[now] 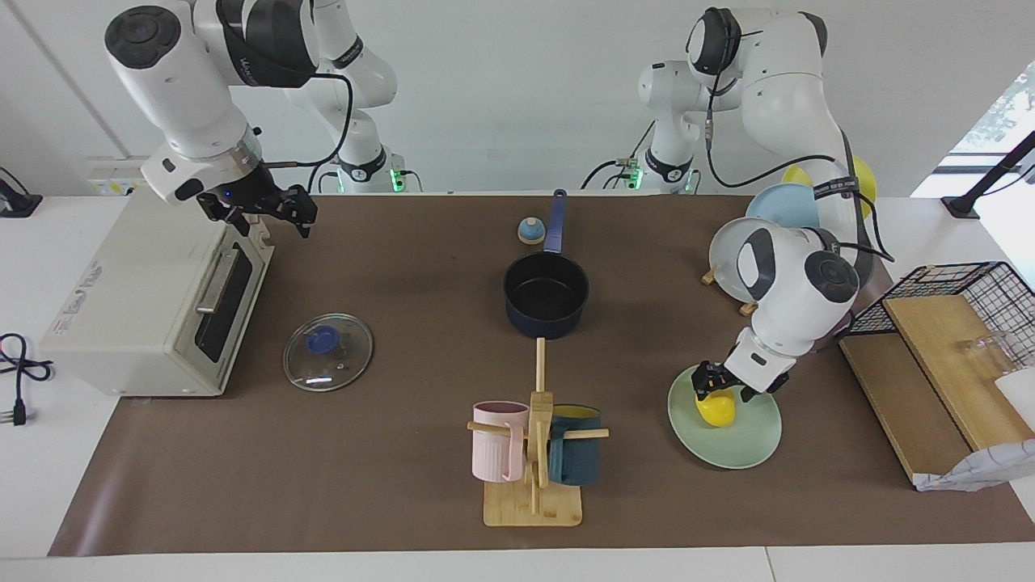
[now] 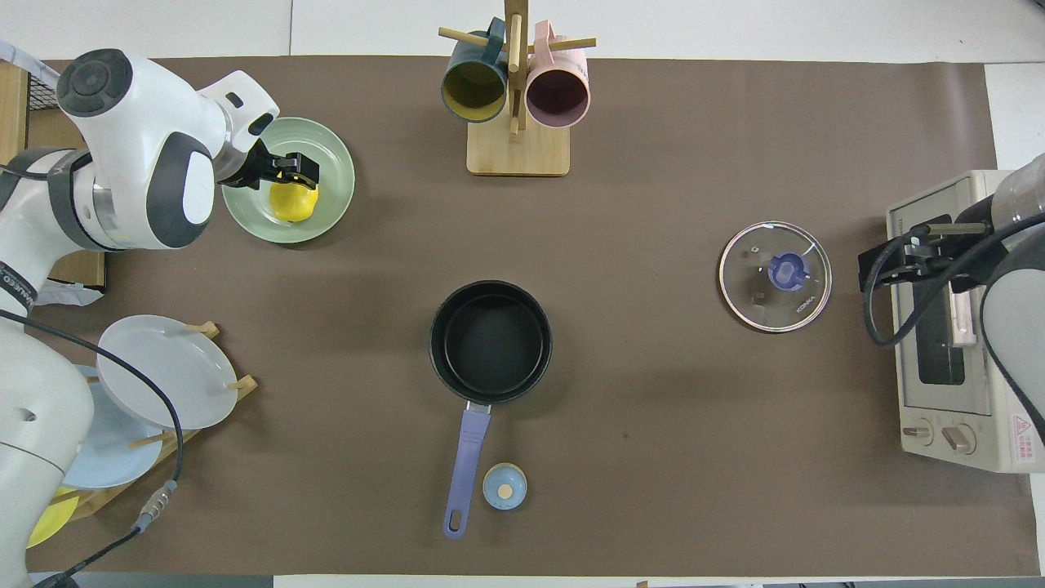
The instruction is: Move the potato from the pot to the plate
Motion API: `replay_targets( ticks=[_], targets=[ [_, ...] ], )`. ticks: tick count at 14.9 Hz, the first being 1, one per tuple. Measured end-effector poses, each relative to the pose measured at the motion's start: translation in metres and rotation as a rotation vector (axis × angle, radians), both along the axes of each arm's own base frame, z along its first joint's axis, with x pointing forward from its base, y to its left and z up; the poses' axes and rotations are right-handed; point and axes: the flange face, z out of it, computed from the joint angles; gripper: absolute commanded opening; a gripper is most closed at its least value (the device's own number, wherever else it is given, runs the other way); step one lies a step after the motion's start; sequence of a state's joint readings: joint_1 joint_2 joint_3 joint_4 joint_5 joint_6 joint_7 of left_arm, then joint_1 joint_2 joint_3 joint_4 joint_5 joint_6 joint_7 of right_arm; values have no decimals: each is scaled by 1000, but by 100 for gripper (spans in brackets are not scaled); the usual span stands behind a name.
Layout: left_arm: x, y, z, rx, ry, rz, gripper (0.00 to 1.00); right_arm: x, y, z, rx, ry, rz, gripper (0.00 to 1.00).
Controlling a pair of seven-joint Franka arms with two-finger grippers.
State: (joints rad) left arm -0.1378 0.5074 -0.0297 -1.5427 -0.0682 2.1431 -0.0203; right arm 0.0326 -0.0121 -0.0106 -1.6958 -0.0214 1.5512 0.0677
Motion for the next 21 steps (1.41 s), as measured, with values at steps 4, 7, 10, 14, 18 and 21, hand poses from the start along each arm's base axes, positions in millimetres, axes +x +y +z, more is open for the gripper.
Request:
replay_targets(
  ticks=[4,7,10,14,18,21],
  targets=[
    [-18,23,114,7,-38,20,100,0,0,0,0,0,0,100],
    [-58,49,198,12,-36,45,100,0,0,0,0,0,0,100],
    [-108,59,256,26,17,43,100,0,0,0,0,0,0,100],
    [-145,64,268,51,90,36,100,0,0,0,0,0,0,100],
    [-157,63,243,58,149,31,100,0,0,0,0,0,0,100],
    [-159,63,243,58,151,30,100,0,0,0,0,0,0,100]
  ],
)
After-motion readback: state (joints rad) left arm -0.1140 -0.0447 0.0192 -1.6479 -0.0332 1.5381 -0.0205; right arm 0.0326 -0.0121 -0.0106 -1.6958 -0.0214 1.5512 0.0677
